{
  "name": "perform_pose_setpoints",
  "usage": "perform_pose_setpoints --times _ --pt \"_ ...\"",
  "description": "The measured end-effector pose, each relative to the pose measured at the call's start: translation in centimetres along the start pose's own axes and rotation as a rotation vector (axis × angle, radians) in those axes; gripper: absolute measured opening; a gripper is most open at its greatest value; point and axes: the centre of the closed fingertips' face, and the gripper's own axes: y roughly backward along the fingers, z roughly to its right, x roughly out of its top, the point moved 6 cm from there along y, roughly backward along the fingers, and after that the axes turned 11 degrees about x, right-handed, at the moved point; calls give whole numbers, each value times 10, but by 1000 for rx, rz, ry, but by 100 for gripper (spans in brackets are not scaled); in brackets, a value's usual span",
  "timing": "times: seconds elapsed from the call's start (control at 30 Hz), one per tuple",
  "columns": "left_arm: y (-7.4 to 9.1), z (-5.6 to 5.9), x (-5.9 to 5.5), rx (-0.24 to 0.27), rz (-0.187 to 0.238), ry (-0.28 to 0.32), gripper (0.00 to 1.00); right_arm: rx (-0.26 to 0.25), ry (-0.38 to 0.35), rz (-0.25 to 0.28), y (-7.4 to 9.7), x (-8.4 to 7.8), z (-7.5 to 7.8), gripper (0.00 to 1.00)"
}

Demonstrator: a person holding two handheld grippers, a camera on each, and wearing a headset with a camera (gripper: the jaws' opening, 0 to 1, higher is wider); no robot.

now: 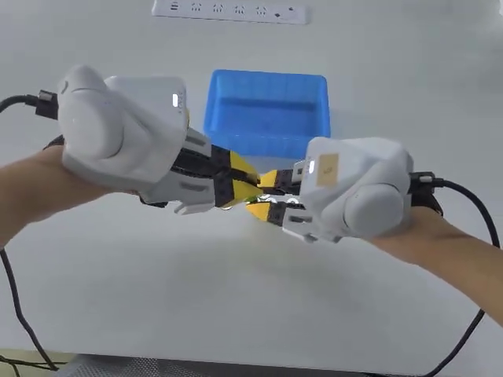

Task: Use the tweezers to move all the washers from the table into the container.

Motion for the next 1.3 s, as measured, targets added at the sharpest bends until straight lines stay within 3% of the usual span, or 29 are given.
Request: perform_pose_setpoints --times 0.6,0.93,1.3 --pt "-2 1 1 -11 7 13 9 5 -33 -2 -3 -2 0 13" --pt "-2 -11 -5 -23 12 106 9 8 -53 -8 -3 -6 1 15" --pt "-2 -13 -8 -34 1 138 9 20 -66 20 -7 1 9 15"
